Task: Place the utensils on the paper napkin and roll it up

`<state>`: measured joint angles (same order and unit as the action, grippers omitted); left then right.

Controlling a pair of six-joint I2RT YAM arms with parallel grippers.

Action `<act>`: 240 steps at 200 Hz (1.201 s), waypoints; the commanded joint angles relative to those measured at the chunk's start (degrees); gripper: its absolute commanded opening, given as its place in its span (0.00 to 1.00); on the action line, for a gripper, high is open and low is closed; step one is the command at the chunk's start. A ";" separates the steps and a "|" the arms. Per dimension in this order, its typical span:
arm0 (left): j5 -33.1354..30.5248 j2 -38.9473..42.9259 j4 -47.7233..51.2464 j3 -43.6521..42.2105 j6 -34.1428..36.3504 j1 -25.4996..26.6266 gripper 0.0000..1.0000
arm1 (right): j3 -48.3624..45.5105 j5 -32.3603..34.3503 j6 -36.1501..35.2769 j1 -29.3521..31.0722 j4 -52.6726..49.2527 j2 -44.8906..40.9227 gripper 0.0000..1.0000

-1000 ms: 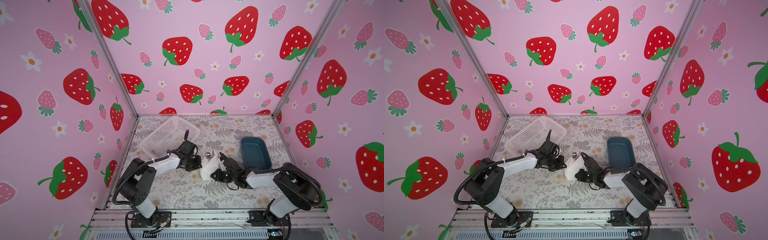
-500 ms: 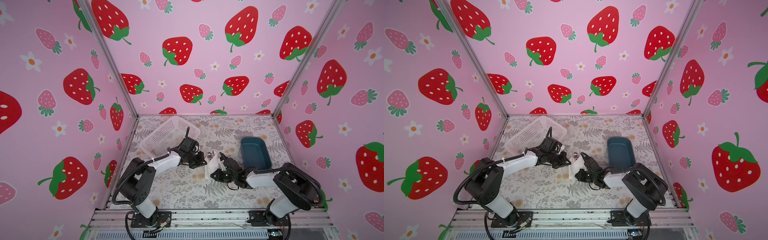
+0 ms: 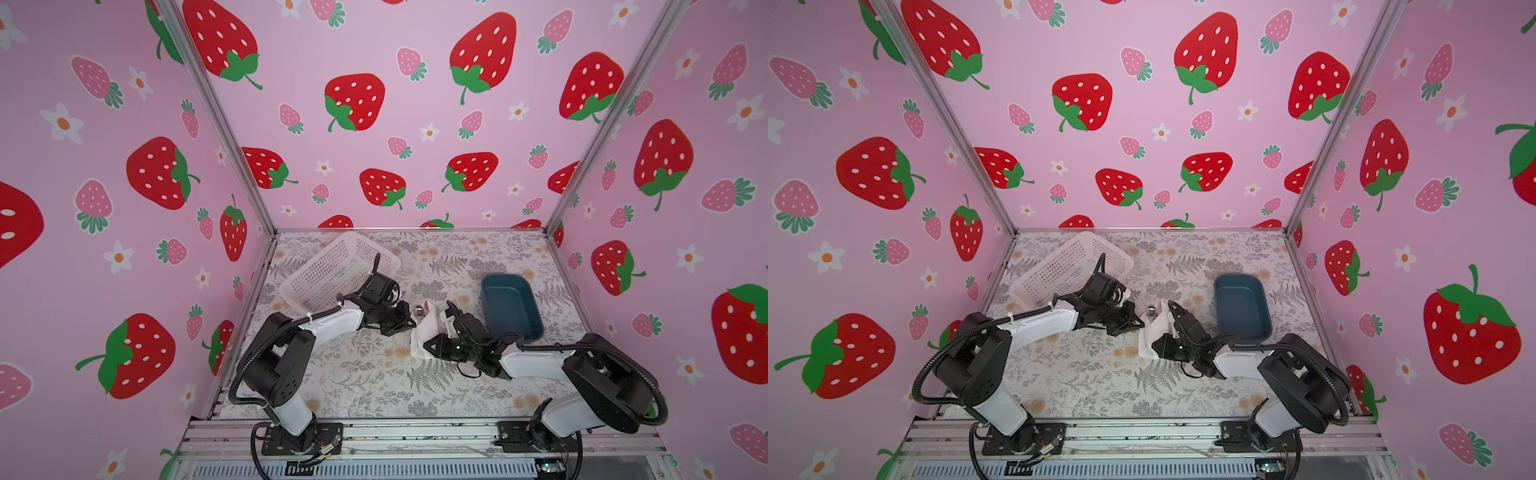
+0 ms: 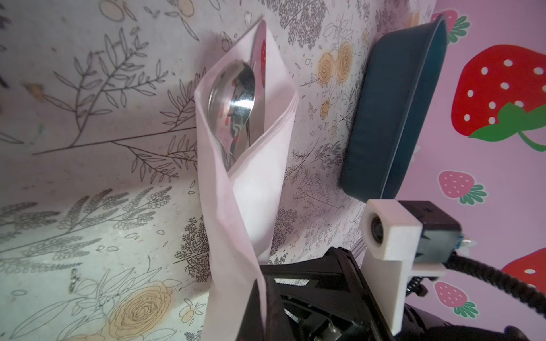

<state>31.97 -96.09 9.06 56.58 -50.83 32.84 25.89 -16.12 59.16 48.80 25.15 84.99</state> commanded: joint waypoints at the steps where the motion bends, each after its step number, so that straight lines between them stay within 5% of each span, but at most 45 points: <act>1: 0.62 -0.77 -0.44 2.31 -0.59 0.12 0.03 | -1.76 0.08 1.29 -0.78 0.87 -0.55 0.16; 240: 1.89 -10.46 0.29 13.88 -6.74 5.97 0.05 | -4.20 -0.45 -1.04 -2.02 1.22 3.43 0.09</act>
<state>33.43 -105.73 10.04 67.24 -56.49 37.71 23.33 -16.97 58.43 47.16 28.62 87.85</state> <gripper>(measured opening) 0.047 0.095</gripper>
